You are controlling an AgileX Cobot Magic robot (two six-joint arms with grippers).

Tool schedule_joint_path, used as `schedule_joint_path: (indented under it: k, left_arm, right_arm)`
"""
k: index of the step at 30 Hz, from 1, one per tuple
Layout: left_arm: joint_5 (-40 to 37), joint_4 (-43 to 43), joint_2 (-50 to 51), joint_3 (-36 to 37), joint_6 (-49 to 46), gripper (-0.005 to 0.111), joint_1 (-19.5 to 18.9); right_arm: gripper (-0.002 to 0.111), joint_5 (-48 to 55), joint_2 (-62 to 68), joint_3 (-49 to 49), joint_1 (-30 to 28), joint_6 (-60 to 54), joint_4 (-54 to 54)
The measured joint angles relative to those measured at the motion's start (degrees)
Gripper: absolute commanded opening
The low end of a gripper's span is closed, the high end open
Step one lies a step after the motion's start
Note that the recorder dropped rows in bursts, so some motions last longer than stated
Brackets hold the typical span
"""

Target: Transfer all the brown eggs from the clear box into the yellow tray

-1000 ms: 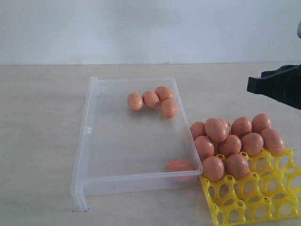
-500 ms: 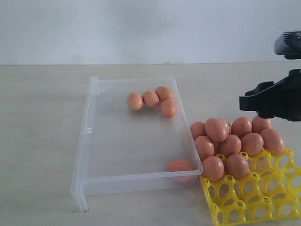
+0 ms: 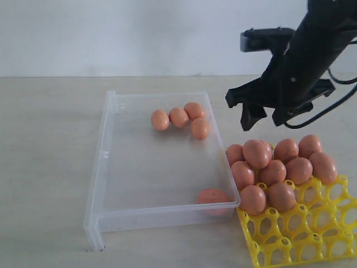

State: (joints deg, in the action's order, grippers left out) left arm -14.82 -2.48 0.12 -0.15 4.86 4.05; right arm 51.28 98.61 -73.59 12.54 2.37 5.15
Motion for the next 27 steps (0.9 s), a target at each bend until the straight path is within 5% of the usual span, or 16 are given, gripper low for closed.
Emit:
schedule_joint_path:
  k: [11,13,18,27]
  left_arm:
    - [0.0,0.0,0.0,0.0,0.0,0.004,0.0]
    - [0.0,0.0,0.0,0.0,0.0,0.004,0.0]
    - [0.0,0.0,0.0,0.0,0.0,0.004,0.0]
    - [0.0,0.0,0.0,0.0,0.0,0.004,0.0]
  right_arm:
    - [0.052,5.6,9.6,-2.8,0.0,-3.7,4.5]
    - [0.044,5.2,9.6,-2.8,0.0,-3.7,4.5]
    - [0.0,4.9,9.7,-2.8,0.0,-3.8,4.5]
    - [0.0,4.9,7.5,-2.8,0.0,-5.2,2.4]
